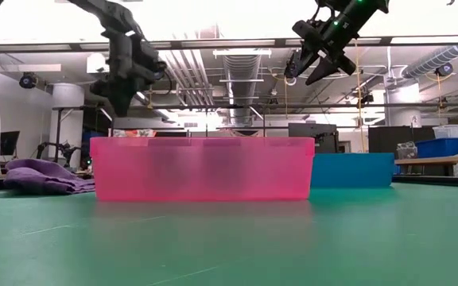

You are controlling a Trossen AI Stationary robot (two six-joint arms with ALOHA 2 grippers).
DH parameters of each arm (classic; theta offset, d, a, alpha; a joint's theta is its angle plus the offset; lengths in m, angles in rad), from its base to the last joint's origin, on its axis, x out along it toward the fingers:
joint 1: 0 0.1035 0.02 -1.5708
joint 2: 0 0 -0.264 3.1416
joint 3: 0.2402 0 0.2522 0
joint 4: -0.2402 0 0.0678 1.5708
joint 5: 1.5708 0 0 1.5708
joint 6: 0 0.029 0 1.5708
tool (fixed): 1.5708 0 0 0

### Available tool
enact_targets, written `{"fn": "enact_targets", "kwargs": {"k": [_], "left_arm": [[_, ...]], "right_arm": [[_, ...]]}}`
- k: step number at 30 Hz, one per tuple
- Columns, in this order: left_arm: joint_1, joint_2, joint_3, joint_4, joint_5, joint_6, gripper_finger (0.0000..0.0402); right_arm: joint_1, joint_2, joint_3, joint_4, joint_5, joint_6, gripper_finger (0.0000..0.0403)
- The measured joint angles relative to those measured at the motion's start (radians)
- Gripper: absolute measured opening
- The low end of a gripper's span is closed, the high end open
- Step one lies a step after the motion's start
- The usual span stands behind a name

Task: Sort spices by type
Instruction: Put the black seasoning bottle into the light blue bin

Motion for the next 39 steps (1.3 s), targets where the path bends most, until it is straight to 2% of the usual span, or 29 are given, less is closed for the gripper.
{"fn": "enact_targets", "kwargs": {"k": [4,9,22,26,30,39], "left_arm": [[0.000,-0.020,-0.052,0.025,-0.117,-0.047,0.0040],[0.005,-0.068,-0.160,0.133,-0.069,-0.070,0.0069],[0.005,-0.145,-0.319,0.279,-0.099,-0.146,0.0232],[0.005,-0.155,-0.368,0.314,-0.100,-0.146,0.0269],[0.005,-0.156,-0.425,0.376,-0.101,-0.165,0.0284],[0.005,-0.157,-0.489,0.421,-0.155,-0.195,0.0286]], "right_arm": [[0.015,0.000,0.000,0.000,0.000,0.002,0.0210],[0.020,0.000,-0.003,0.002,0.000,0.001,0.0210],[0.020,0.000,-0.003,0.002,0.001,0.019,0.0210],[0.020,0.000,-0.003,0.002,0.001,0.019,0.0210],[0.020,0.000,-0.003,0.002,0.001,0.019,0.0210],[0.020,0.000,-0.006,0.002,0.001,0.019,0.0210]]}}
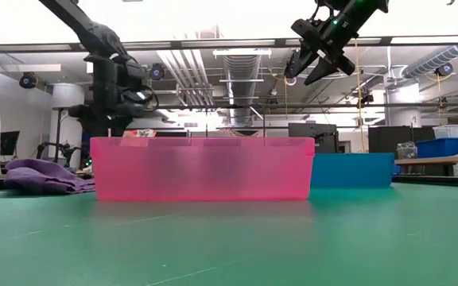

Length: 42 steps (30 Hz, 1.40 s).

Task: Sort spices by type
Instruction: Put the black seasoning bottle into the light blue bin

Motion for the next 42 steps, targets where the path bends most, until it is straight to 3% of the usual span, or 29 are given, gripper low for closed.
{"fn": "enact_targets", "kwargs": {"k": [15,28,36,42], "left_arm": [[0.000,0.000,-0.067,0.090,0.000,0.008,0.0272],[0.000,-0.002,-0.085,0.096,0.001,-0.011,0.0187],[-0.003,-0.006,-0.078,0.090,0.001,-0.022,0.0186],[-0.024,-0.060,0.014,-0.017,0.003,-0.018,0.0186]], "right_arm": [[0.000,0.000,-0.013,0.000,0.000,0.014,0.0210],[0.000,0.000,-0.017,0.000,0.000,0.026,0.0210],[0.000,0.000,-0.017,-0.005,0.000,0.025,0.0210],[0.000,0.000,-0.017,-0.006,0.000,0.005,0.0210]]}}
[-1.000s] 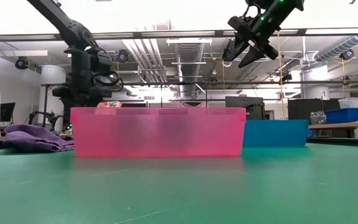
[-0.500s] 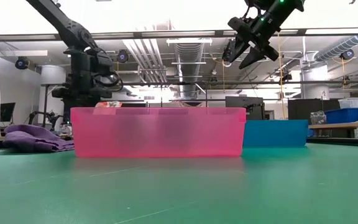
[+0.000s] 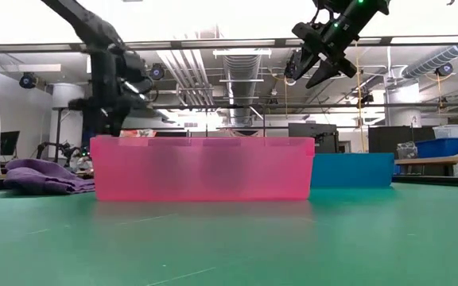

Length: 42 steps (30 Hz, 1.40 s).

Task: Sort spices by type
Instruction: Put the black seasoning bottle into the light blue bin

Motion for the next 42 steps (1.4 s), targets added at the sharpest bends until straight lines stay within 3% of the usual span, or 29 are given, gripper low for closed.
{"fn": "enact_targets", "kwargs": {"k": [7,14,19,27,33,42], "left_arm": [[-0.123,-0.072,0.144,-0.183,0.009,-0.008,0.0186],[-0.340,-0.168,0.248,-0.346,0.061,-0.164,0.0186],[-0.586,-0.236,0.273,-0.389,0.065,-0.350,0.0186],[-1.094,-0.277,0.287,-0.436,0.074,-0.770,0.0186],[-1.452,-0.250,0.362,-0.432,0.101,-0.833,0.0186],[-1.812,-0.218,0.360,-0.469,0.076,-1.099,0.0186]], "right_arm": [[0.000,0.000,0.000,0.000,0.000,-0.037,0.0210],[0.000,0.000,0.000,0.000,0.000,-0.087,0.0210],[0.000,0.000,0.000,0.018,-0.001,-0.099,0.0210],[0.000,0.000,0.000,0.056,-0.001,-0.102,0.0210],[0.001,0.000,0.000,0.056,-0.009,-0.050,0.0210],[0.074,-0.008,0.000,0.015,-0.059,0.121,0.0210]]}}
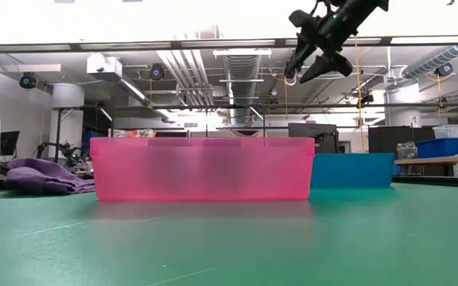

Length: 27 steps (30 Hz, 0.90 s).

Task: Sort spices by type
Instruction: Put the black seasoning bottle into the light blue bin

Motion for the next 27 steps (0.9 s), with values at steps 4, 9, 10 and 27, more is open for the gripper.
{"fn": "enact_targets", "kwargs": {"k": [4,9,10,27], "left_arm": [[-0.148,0.021,-0.010,0.002,-0.028,-0.089,0.0186],[-0.302,0.053,-0.010,0.004,-0.079,-0.179,0.0186],[-0.324,0.059,-0.010,0.005,-0.079,-0.193,0.0186],[-0.423,0.128,-0.038,0.015,-0.132,-0.248,0.0186]], "right_arm": [[0.075,-0.019,0.000,-0.006,0.007,0.123,0.0210],[0.195,-0.038,0.018,-0.007,0.087,0.225,0.0210],[0.218,-0.039,0.028,-0.007,0.103,0.239,0.0210],[0.445,-0.032,0.163,-0.069,0.310,0.344,0.0210]]}}
